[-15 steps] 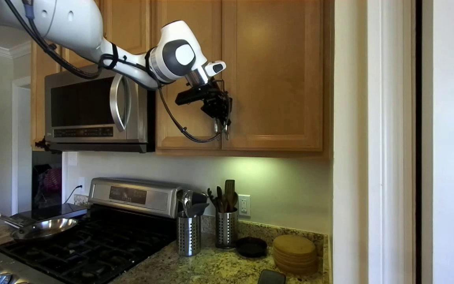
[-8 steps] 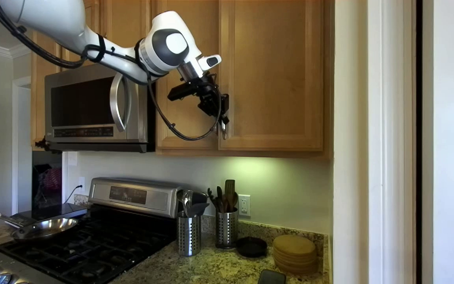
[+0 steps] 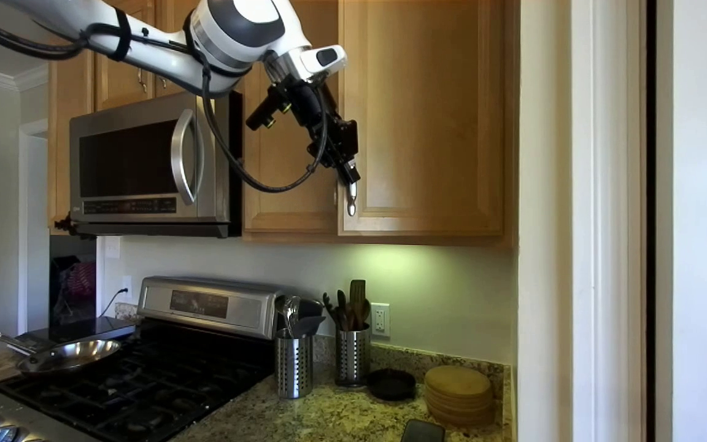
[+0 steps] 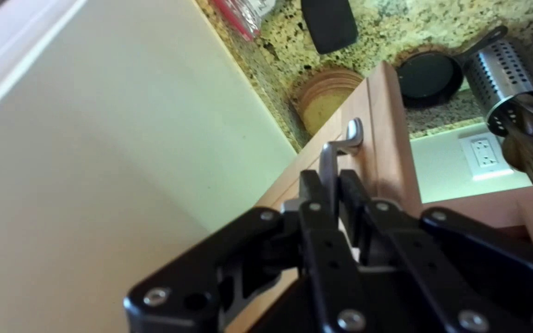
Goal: Open the doors of the top cabinet, get the spice bottle and put it on the table.
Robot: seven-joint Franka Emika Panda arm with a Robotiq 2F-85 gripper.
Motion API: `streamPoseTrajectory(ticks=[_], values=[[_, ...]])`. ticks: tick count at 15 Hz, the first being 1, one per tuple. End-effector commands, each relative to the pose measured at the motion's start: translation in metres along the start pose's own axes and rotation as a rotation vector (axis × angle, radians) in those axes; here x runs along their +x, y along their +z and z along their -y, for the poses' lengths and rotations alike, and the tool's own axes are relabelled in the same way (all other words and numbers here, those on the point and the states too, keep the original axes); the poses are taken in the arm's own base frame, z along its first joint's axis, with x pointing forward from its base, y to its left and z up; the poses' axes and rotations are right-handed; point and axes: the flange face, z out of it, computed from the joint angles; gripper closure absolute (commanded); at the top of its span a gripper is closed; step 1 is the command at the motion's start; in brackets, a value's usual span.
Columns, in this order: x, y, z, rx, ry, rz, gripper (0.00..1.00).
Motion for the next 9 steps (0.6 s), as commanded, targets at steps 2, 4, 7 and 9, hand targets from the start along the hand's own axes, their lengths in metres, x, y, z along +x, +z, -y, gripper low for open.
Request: streamPoseTrajectory(ticks=[2, 4, 7, 9], values=[[-0.003, -0.021, -0.042, -0.208, 0.061, 0.003, 0.62], [-0.011, -0.027, -0.037, -0.311, 0.021, 0.039, 0.51], [-0.021, -0.034, -0.01, -0.375, -0.094, 0.092, 0.33], [-0.027, -0.009, 0.018, -0.399, -0.202, 0.168, 0.19]])
